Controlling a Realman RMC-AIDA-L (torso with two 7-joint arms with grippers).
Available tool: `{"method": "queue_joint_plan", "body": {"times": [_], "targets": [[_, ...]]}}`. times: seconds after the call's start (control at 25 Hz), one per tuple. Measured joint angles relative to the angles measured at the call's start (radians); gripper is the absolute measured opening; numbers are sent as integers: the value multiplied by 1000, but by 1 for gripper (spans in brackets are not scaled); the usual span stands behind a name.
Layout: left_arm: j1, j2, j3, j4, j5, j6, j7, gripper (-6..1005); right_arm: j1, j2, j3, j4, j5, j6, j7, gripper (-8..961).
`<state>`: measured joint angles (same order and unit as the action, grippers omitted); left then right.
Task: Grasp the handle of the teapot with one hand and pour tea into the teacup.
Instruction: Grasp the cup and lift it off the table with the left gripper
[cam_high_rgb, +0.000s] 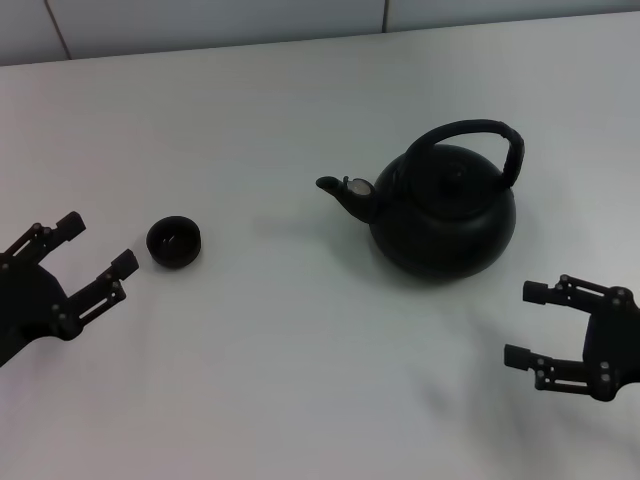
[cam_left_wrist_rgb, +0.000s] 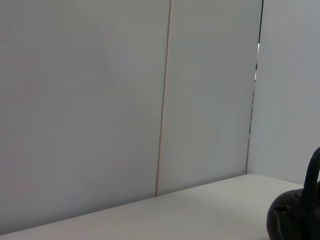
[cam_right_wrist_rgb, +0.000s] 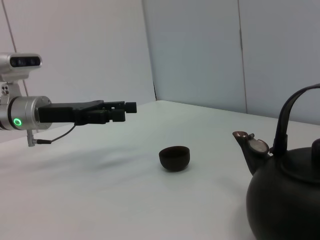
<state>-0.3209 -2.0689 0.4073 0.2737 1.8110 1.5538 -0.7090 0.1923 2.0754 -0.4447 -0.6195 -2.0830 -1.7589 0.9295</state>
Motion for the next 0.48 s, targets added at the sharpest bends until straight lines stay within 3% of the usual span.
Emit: {"method": "queue_joint_plan", "body": {"times": [0.08,0.32,0.48], "targets": [[0,0,0,0,0,0,0,799,3,0,0,0,0,1,0,808],[-10,-1,111,0,26,-177,77,799,6,0,0,-1,0,1,0,807],[-10,-2,117,0,22,-189,77,799,6,0,0,-6,0,-2,4,807]]}}
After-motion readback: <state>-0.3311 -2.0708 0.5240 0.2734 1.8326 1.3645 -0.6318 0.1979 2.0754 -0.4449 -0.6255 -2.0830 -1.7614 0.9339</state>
